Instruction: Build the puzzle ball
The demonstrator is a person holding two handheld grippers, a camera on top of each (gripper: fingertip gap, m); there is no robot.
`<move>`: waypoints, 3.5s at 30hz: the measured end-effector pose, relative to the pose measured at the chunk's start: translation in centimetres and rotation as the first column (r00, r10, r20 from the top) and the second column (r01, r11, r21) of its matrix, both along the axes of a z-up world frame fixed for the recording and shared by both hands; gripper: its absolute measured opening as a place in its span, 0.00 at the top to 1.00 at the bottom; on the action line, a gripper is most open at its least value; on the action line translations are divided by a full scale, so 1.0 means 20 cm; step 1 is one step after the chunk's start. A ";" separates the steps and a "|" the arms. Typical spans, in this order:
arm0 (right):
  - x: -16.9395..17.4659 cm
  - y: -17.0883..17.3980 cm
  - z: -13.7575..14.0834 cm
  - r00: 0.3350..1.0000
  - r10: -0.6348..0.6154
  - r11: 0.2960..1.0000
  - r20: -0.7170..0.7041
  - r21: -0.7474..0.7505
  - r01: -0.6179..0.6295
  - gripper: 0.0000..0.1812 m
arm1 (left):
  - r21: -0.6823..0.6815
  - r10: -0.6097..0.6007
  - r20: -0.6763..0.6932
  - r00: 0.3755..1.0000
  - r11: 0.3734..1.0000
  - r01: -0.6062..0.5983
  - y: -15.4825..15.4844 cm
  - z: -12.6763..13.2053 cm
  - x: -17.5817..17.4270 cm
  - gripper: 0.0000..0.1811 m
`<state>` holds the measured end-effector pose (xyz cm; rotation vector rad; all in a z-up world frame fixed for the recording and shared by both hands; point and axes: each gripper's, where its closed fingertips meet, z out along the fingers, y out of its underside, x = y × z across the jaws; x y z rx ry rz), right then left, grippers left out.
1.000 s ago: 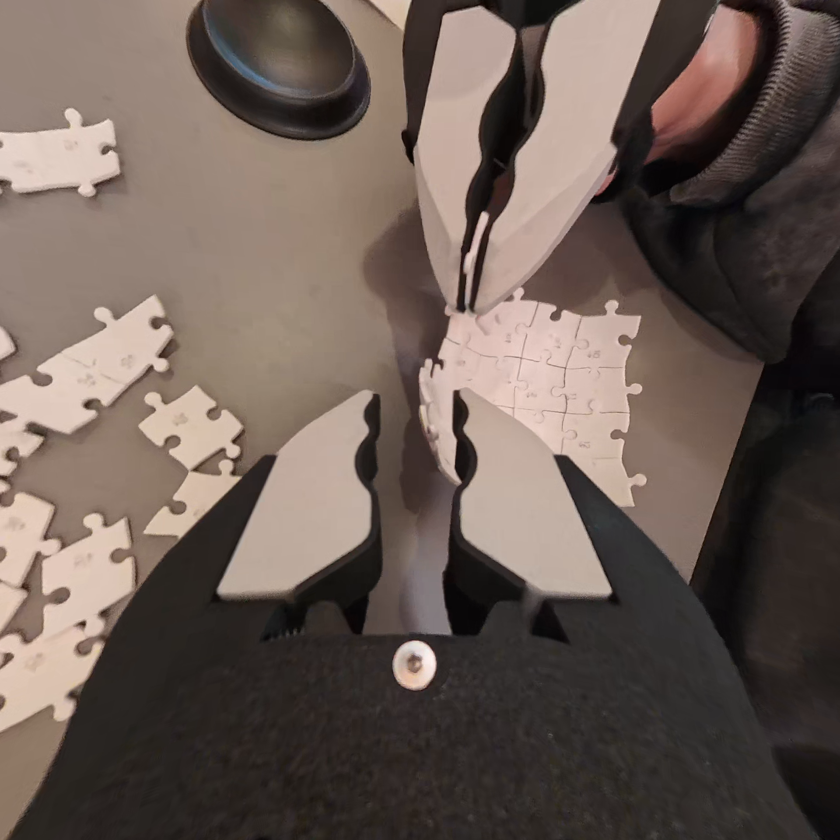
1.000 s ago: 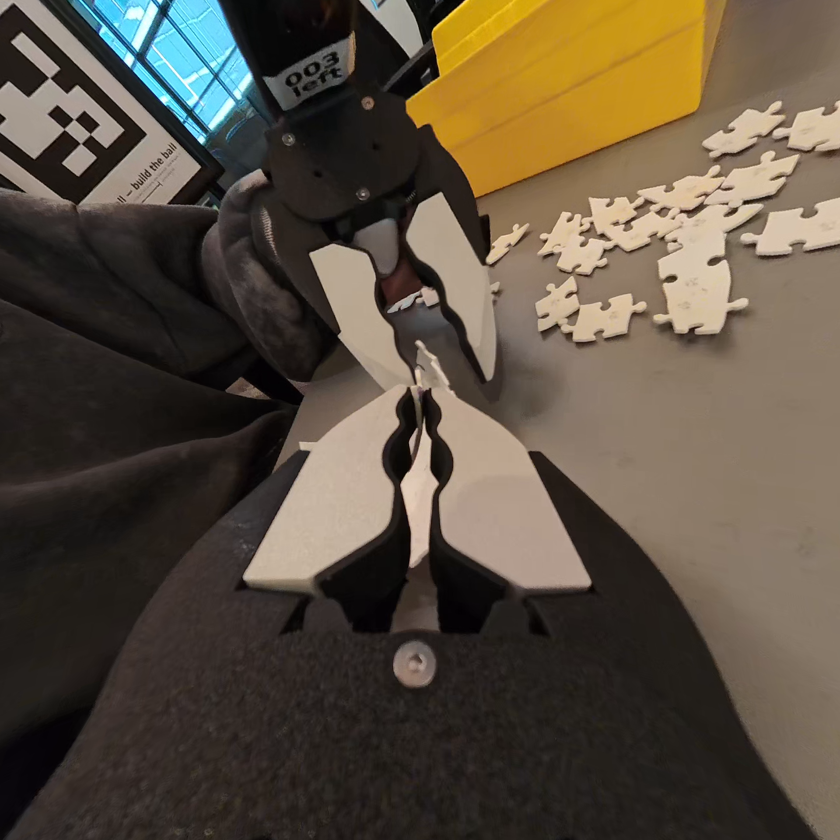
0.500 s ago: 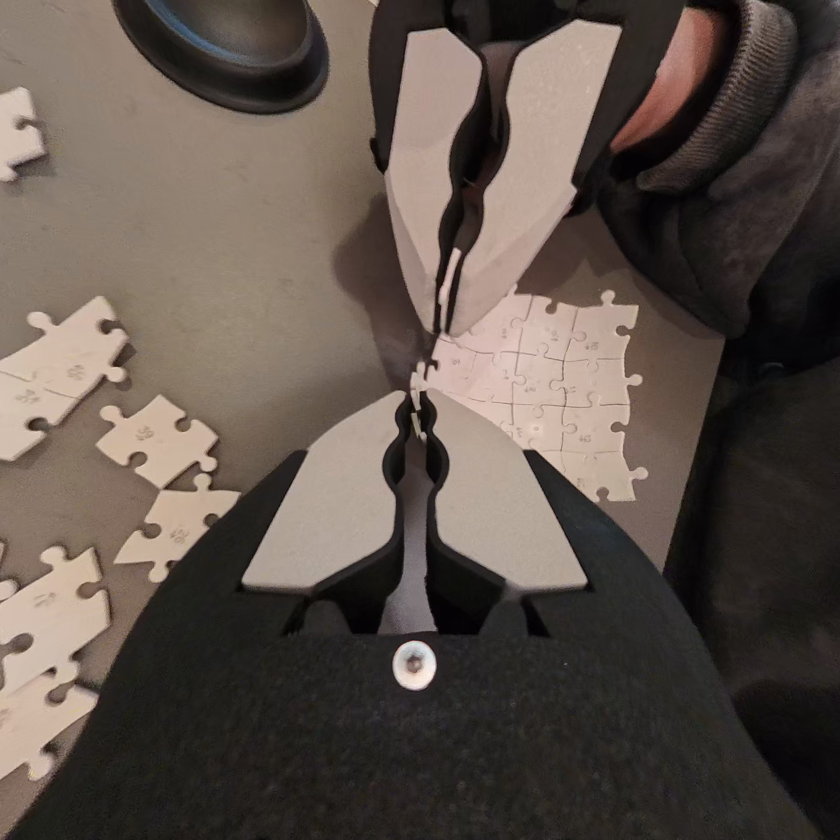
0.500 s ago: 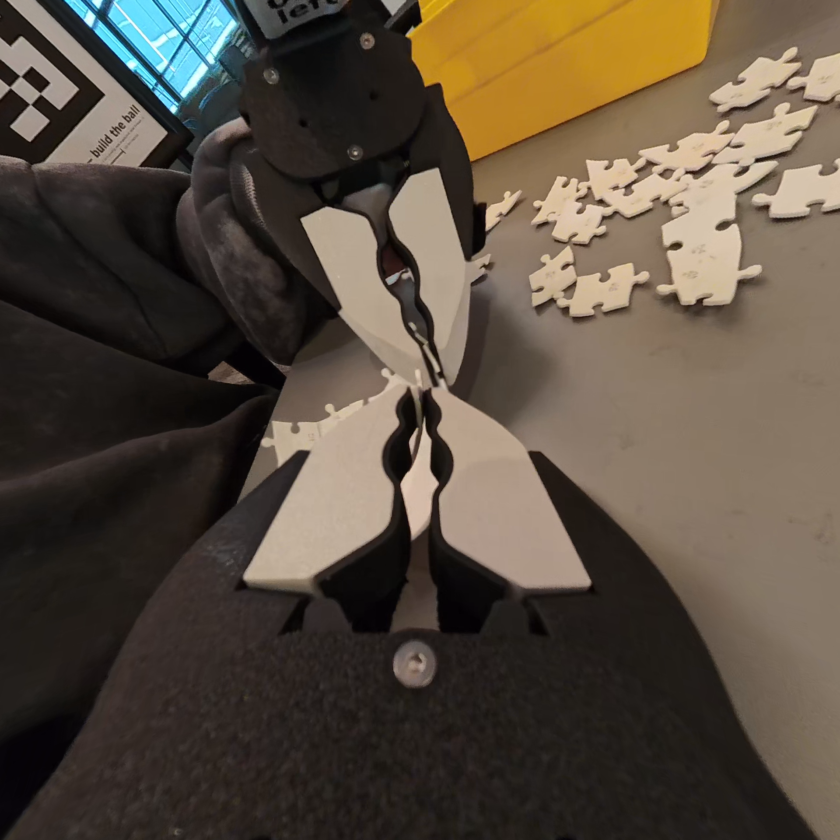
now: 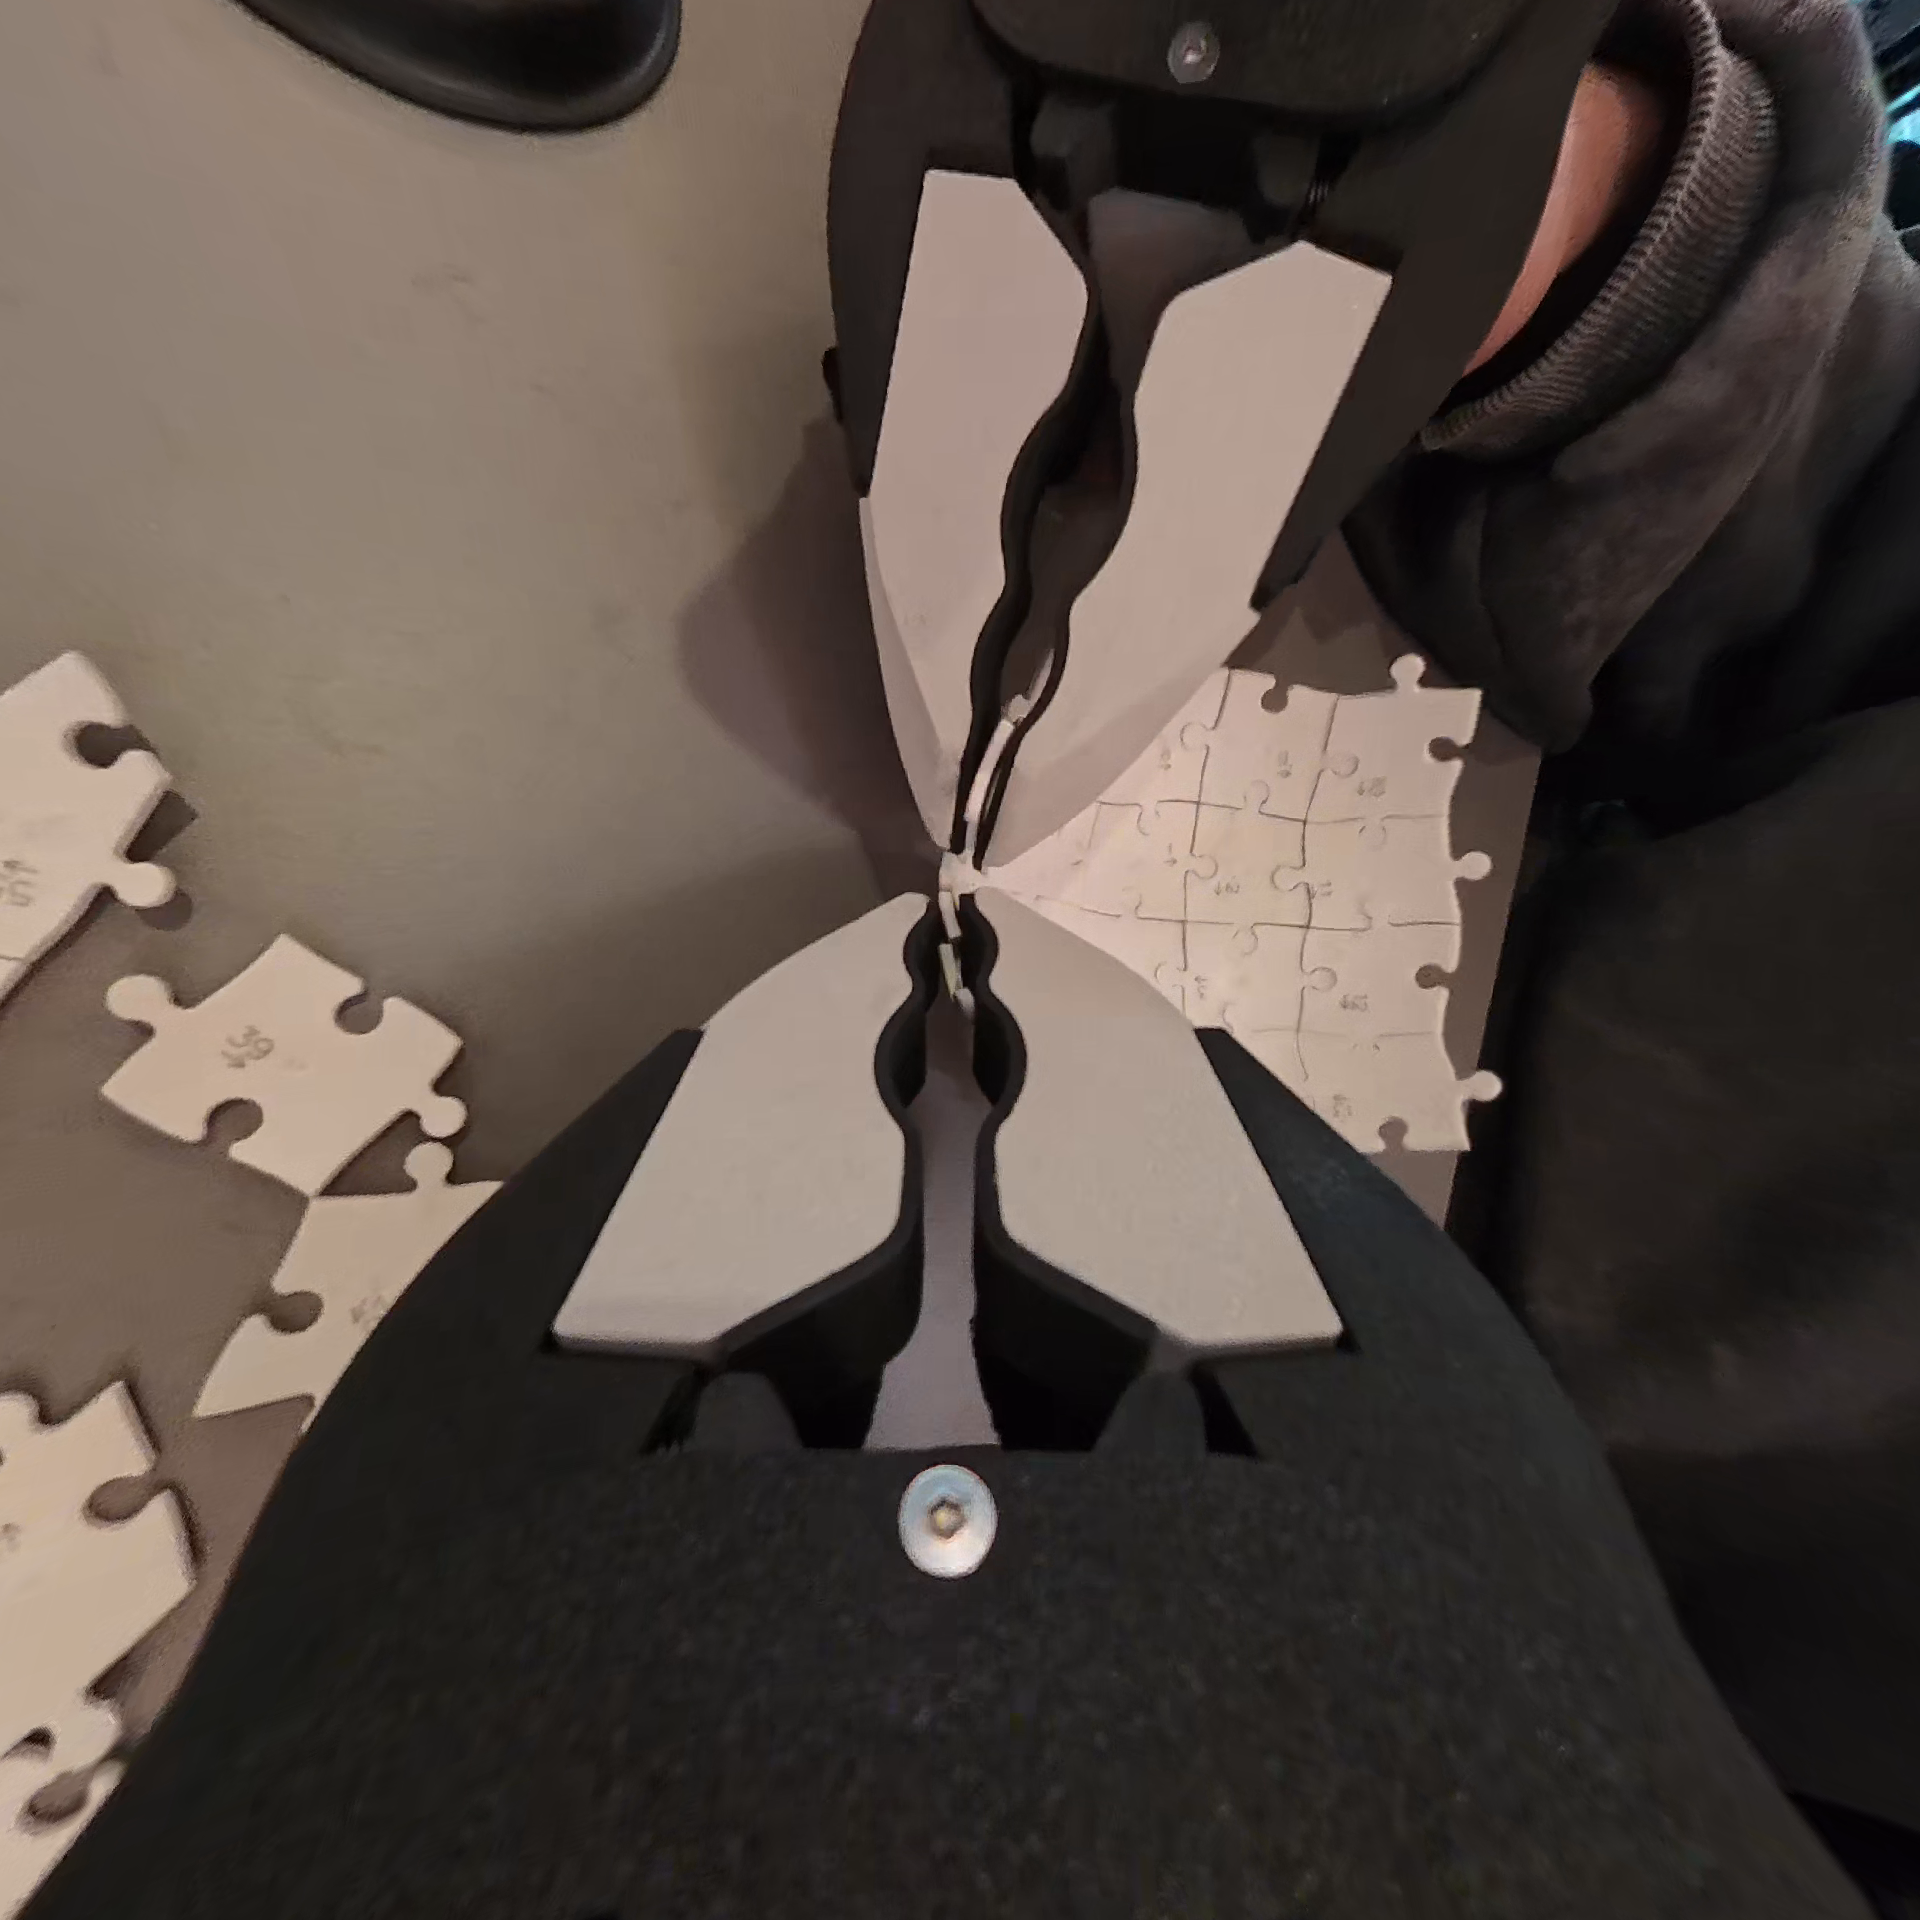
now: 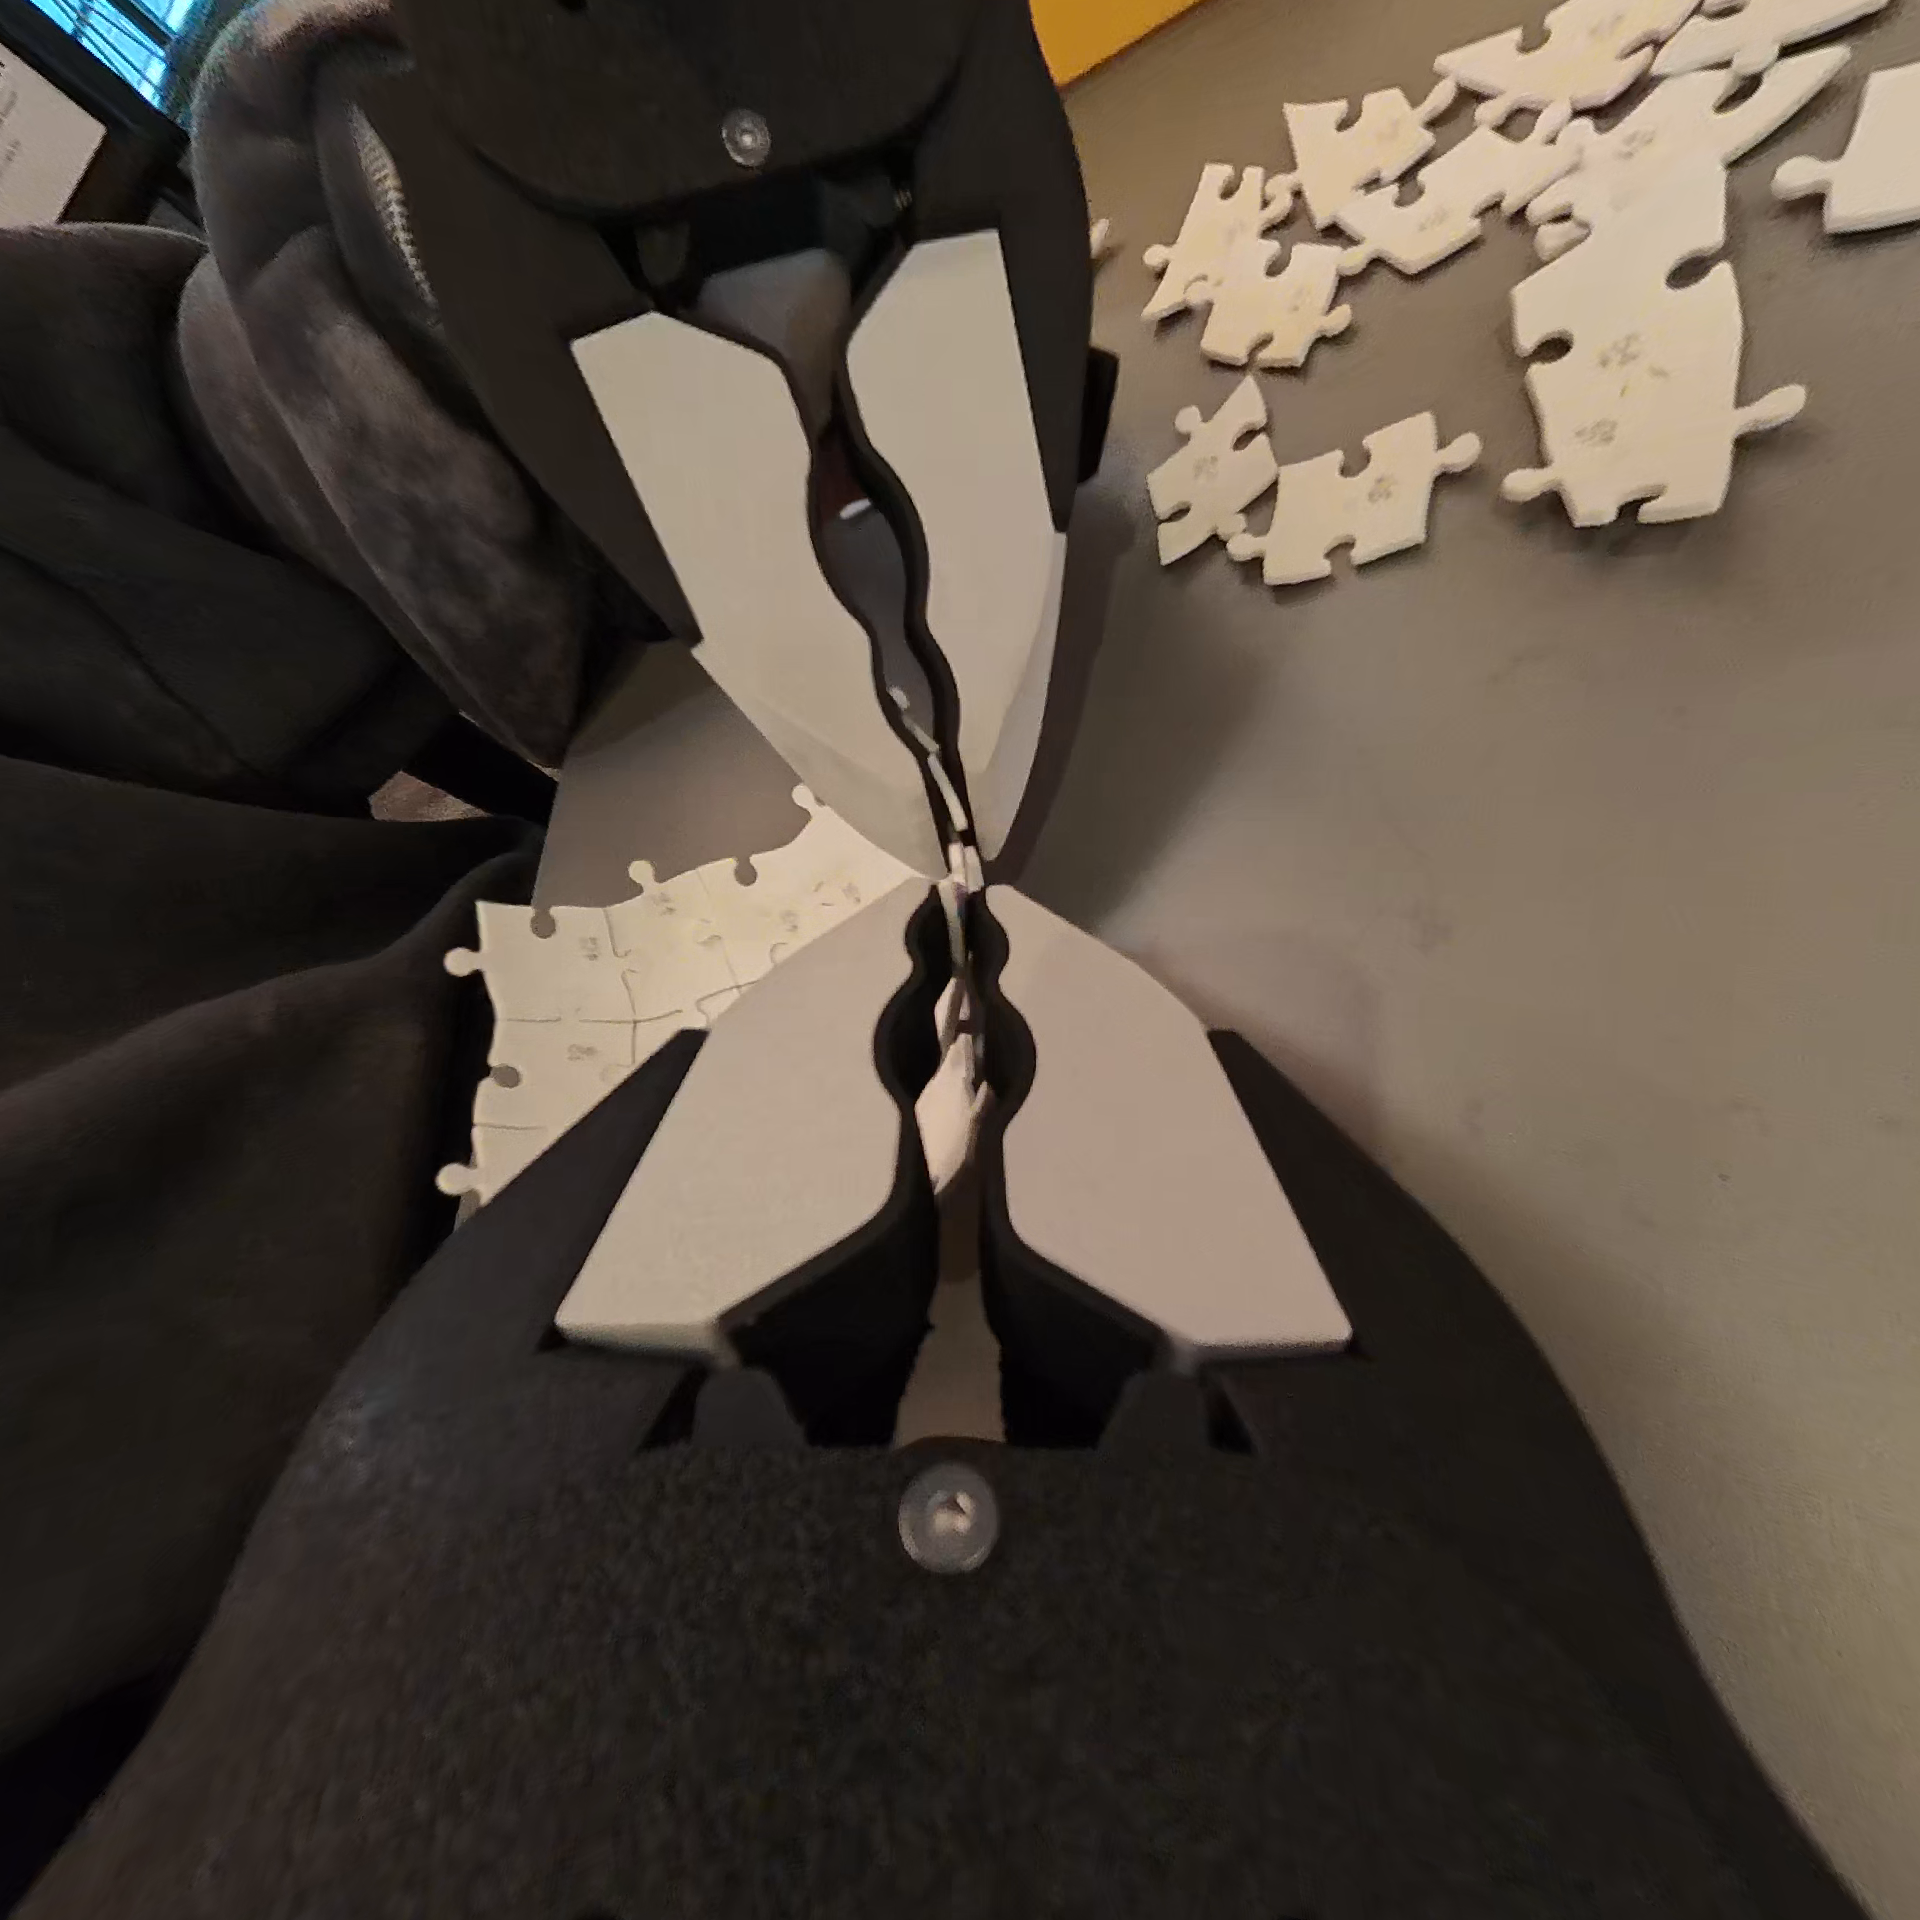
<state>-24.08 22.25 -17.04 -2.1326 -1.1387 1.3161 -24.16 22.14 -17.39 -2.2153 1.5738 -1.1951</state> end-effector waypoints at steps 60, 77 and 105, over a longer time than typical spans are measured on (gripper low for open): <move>-0.03 -0.19 -0.06 0.717 0.491 0.708 0.495 0.252 -0.660 1.00 | -0.178 -0.054 -0.133 0.990 0.984 0.030 -0.04 -0.05 -0.05 0.98; 0.00 -0.14 -0.11 0.715 0.466 0.689 0.522 0.293 -0.663 0.95 | -0.201 -0.056 -0.136 0.989 0.979 0.028 -0.04 -0.06 -0.06 0.98; 0.04 -0.10 -0.10 0.736 0.496 0.795 0.461 0.100 -0.599 0.98 | -0.194 -0.063 -0.138 0.988 0.980 0.036 -0.05 -0.05 -0.06 0.98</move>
